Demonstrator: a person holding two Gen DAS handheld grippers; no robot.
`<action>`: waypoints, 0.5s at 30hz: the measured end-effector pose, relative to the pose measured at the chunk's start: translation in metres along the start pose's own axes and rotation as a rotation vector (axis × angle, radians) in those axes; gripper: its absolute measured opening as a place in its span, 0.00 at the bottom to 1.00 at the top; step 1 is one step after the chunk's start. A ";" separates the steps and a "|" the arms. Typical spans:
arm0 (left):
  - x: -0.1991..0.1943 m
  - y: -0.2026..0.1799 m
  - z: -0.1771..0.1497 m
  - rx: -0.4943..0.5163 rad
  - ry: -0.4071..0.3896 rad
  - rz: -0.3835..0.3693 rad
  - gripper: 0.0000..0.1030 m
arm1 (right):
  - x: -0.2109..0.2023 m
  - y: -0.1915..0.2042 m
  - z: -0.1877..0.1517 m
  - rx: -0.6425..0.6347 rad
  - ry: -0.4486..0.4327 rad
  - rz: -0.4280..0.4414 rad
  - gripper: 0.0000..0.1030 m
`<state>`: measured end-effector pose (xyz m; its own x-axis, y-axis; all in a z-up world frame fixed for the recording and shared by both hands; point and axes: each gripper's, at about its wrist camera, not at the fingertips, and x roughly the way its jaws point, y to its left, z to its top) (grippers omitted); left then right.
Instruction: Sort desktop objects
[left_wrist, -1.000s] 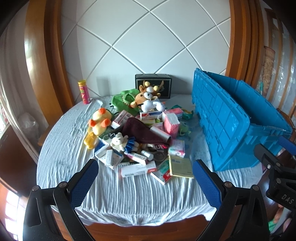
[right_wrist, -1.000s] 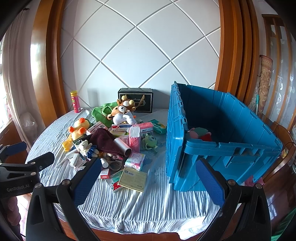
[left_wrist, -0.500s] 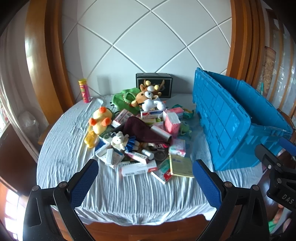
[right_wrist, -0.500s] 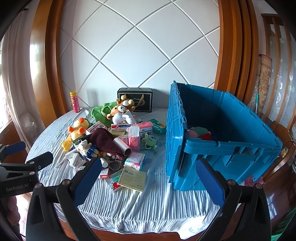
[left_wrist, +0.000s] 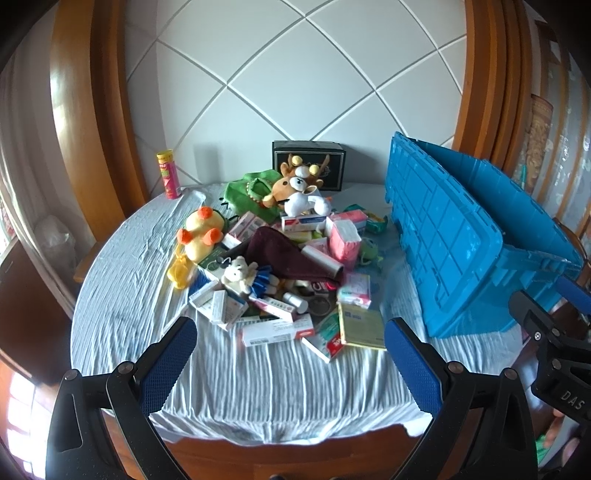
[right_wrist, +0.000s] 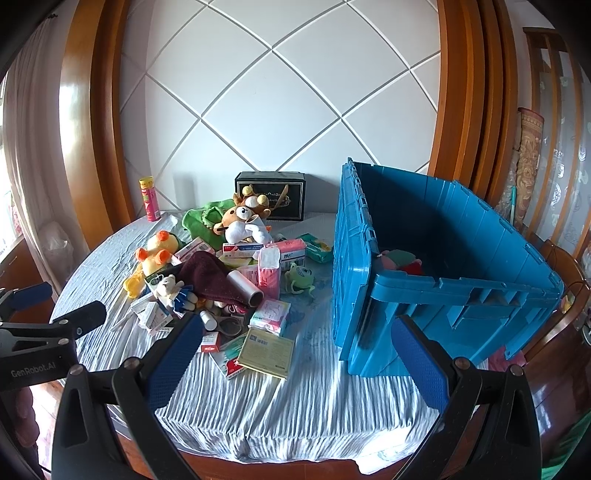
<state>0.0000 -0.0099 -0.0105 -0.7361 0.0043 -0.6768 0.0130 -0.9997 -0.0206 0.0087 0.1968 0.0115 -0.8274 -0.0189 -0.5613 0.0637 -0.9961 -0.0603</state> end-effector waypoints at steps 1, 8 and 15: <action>0.000 0.000 0.000 0.001 -0.001 0.001 1.00 | 0.000 0.001 0.000 0.000 0.001 -0.001 1.00; 0.001 0.004 0.000 0.000 -0.004 -0.005 1.00 | 0.001 0.002 0.000 -0.003 0.007 -0.003 1.00; 0.009 0.016 -0.001 -0.015 0.027 -0.021 1.00 | 0.005 0.009 0.000 -0.009 0.020 -0.005 1.00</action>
<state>-0.0062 -0.0257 -0.0178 -0.7175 0.0262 -0.6961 0.0079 -0.9989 -0.0458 0.0052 0.1881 0.0078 -0.8164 -0.0118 -0.5774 0.0642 -0.9954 -0.0705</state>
